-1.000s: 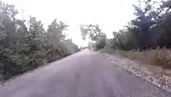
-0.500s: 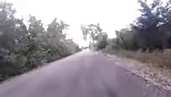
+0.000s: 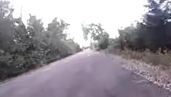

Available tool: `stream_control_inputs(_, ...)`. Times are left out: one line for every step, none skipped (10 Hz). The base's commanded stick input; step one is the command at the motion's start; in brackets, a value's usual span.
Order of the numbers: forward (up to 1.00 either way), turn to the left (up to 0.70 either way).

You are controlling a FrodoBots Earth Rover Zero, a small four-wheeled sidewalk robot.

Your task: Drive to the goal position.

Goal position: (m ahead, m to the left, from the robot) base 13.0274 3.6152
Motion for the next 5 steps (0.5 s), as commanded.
stream_control_inputs(1.00,0.00)
stream_control_inputs(1.00,0.00)
stream_control_inputs(1.00,0.00)
stream_control_inputs(1.00,0.00)
stream_control_inputs(1.00,0.00)
